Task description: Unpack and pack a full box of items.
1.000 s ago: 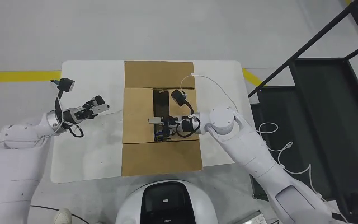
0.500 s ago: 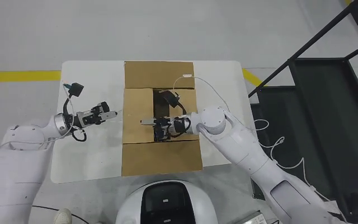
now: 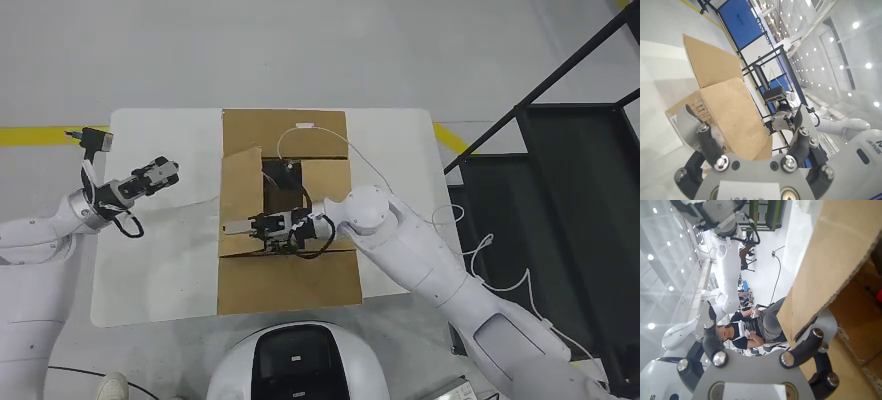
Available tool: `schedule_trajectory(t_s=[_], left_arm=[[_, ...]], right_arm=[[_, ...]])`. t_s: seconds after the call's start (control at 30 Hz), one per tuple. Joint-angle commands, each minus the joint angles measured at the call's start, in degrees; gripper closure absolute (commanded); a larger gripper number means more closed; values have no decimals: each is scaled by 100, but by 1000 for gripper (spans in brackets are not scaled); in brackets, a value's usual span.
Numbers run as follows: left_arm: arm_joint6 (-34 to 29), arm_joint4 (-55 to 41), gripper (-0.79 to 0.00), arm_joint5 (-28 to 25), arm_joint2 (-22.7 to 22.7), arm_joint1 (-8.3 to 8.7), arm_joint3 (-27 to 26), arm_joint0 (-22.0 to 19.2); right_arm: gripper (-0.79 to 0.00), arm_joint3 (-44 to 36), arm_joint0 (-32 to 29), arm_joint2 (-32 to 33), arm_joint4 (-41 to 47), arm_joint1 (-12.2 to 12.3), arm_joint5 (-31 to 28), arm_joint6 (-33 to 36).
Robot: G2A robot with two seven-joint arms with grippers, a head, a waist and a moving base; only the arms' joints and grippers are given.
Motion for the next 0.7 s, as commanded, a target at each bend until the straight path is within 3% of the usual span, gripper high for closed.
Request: schedule_trajectory(t_s=[0.0,0.17,0.33,0.5,0.67], left_arm=[[61,-125,-785,44,-78,10,-93,5],[162,-560,-785,109,-373,48,-522,160],[202,-740,-785,251,-694,99,-880,345],[121,-917,-785,489,-714,109,-917,395],[-48,-1078,-785,738,-446,78,-581,230]], right_arm=[[-785,-96,114,-172,-98,-59,-85,5],[-785,61,606,-725,16,-353,-321,-106],[-785,891,1201,-1397,254,-822,-603,-314],[-785,1788,1489,-1807,634,-1222,-841,-201],[-785,2382,1655,-2060,654,-1525,-952,-107]])
